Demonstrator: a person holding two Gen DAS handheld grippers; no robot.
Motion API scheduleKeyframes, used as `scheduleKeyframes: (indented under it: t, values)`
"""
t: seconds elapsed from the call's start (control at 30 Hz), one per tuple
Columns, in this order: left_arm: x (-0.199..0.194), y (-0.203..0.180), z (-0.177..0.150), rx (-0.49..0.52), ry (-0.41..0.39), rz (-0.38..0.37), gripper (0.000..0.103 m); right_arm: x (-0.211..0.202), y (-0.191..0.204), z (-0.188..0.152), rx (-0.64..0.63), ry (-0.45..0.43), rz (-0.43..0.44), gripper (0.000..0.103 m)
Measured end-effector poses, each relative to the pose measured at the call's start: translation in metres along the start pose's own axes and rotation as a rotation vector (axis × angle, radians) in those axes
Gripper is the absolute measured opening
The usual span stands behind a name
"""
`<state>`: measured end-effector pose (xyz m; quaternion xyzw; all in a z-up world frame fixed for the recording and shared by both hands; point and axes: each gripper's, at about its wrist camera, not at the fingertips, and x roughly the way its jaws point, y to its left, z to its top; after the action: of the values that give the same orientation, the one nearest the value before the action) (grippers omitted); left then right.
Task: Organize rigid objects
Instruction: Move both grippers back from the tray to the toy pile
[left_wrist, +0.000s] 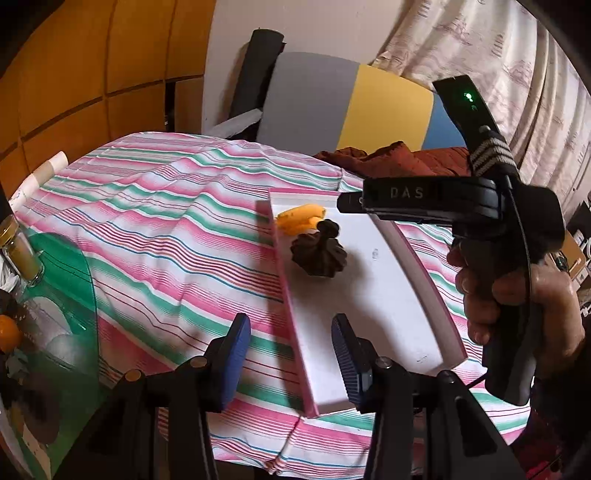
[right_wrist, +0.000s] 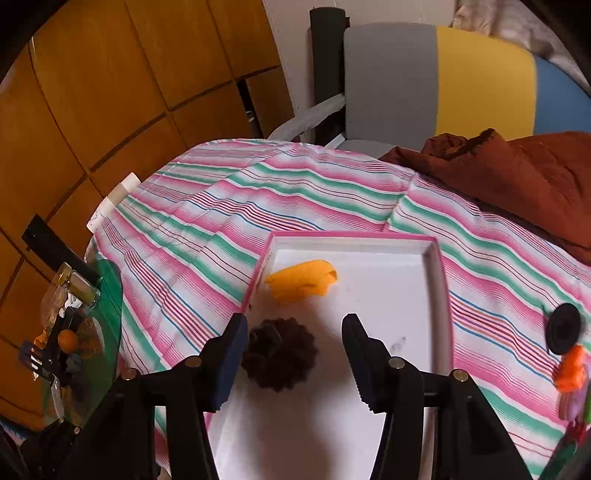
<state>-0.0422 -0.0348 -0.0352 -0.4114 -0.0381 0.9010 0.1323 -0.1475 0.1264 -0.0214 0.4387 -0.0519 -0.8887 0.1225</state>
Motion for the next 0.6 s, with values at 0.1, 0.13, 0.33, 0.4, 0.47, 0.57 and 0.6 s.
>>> scheduleKeyframes:
  t: [0.1,0.13,0.33,0.4,0.47,0.57,0.6]
  values:
    - [0.000,-0.006,-0.002,0.014,0.009,0.000,0.046,-0.009,-0.008,-0.009,0.010,-0.013,-0.010,0.055]
    - [0.000,-0.009,-0.002,0.017,0.012,-0.002,0.046,-0.012,-0.011,-0.012,0.013,-0.018,-0.018,0.055]
    - [0.000,-0.021,-0.006,0.041,0.016,-0.006,0.046,-0.028,-0.026,-0.033,0.034,-0.042,-0.051,0.057]
    - [-0.001,-0.024,-0.007,0.050,0.020,-0.009,0.046,-0.032,-0.029,-0.040,0.035,-0.049,-0.063,0.057]
    - [-0.001,-0.029,-0.008,0.057,0.019,-0.012,0.046,-0.037,-0.034,-0.048,0.036,-0.057,-0.086,0.058]
    - [-0.002,-0.034,-0.009,0.073,0.019,-0.011,0.046,-0.043,-0.041,-0.057,0.046,-0.067,-0.109,0.058]
    - [-0.002,-0.037,-0.009,0.078,0.020,-0.012,0.046,-0.046,-0.044,-0.061,0.054,-0.069,-0.119,0.058]
